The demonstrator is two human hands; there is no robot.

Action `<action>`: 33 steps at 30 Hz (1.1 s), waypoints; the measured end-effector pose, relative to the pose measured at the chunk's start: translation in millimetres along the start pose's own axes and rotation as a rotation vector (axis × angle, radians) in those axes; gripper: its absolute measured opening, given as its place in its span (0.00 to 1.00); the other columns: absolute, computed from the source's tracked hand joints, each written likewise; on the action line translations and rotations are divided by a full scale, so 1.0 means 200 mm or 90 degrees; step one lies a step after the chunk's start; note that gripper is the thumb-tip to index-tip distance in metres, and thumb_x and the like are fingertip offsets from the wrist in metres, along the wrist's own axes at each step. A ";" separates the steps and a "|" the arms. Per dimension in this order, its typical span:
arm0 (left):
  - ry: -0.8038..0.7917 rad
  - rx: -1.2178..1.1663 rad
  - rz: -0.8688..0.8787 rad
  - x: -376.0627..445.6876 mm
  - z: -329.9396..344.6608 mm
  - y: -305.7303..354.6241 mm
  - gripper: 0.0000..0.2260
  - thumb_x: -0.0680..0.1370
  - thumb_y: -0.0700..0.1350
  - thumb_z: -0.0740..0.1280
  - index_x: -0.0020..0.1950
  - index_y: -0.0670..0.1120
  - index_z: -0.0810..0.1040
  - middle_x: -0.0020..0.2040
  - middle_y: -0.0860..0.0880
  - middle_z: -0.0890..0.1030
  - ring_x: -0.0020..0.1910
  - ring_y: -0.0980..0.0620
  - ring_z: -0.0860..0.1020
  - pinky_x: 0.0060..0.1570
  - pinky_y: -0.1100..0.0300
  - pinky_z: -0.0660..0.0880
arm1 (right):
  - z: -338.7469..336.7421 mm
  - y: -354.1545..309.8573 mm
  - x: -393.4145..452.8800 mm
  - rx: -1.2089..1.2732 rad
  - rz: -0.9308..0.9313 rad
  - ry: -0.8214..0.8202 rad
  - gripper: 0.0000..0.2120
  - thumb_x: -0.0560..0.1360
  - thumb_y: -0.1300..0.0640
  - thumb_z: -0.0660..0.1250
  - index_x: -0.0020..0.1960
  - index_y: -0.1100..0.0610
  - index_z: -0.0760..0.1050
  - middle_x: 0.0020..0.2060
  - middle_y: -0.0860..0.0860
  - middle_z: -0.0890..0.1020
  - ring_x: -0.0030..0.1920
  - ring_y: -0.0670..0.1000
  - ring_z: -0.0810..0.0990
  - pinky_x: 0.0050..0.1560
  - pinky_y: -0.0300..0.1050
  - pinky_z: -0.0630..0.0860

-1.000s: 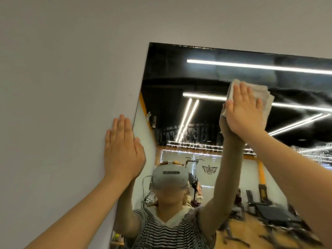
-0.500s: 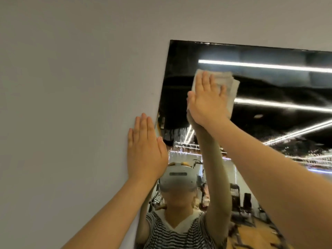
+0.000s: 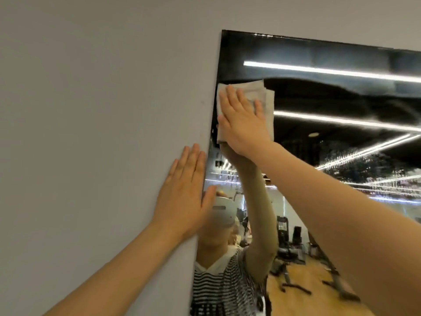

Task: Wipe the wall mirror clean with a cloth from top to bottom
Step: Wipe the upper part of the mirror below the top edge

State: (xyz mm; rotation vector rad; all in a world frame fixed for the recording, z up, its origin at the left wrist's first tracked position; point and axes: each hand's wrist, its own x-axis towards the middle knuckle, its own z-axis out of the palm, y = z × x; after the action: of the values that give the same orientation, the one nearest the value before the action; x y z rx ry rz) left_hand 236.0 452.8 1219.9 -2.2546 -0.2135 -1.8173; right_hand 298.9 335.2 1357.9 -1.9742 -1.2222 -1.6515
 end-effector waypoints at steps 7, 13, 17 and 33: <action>0.075 0.090 0.034 -0.05 0.04 -0.02 0.30 0.78 0.53 0.54 0.74 0.36 0.64 0.73 0.38 0.68 0.73 0.44 0.63 0.68 0.41 0.56 | 0.04 -0.09 -0.11 0.030 0.007 -0.036 0.28 0.84 0.49 0.45 0.79 0.55 0.38 0.79 0.51 0.40 0.78 0.51 0.37 0.73 0.51 0.32; 0.055 0.066 -0.011 -0.06 0.04 -0.02 0.33 0.78 0.56 0.51 0.75 0.33 0.61 0.75 0.35 0.62 0.75 0.40 0.60 0.71 0.46 0.53 | 0.02 -0.12 -0.15 0.107 0.019 -0.098 0.29 0.84 0.53 0.50 0.79 0.55 0.41 0.79 0.51 0.40 0.77 0.51 0.37 0.73 0.53 0.33; 0.054 0.057 -0.016 -0.06 0.04 -0.02 0.35 0.78 0.58 0.48 0.76 0.35 0.57 0.77 0.37 0.58 0.77 0.42 0.54 0.73 0.50 0.49 | 0.05 -0.15 -0.23 0.073 0.009 -0.098 0.32 0.83 0.53 0.55 0.79 0.55 0.40 0.79 0.52 0.39 0.77 0.52 0.36 0.73 0.52 0.33; 0.067 0.068 -0.003 -0.06 0.06 -0.05 0.35 0.78 0.59 0.49 0.76 0.34 0.56 0.77 0.36 0.57 0.77 0.41 0.55 0.74 0.50 0.49 | 0.08 -0.02 -0.38 -0.024 -0.073 -0.068 0.28 0.84 0.45 0.46 0.78 0.51 0.38 0.78 0.48 0.39 0.77 0.47 0.36 0.72 0.44 0.31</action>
State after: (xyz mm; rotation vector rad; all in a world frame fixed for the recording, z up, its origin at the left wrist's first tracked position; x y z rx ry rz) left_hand 242.7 465.3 1207.5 -2.0827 -0.2898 -1.8738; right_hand 307.9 316.6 1283.5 -2.0747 -1.3768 -1.6516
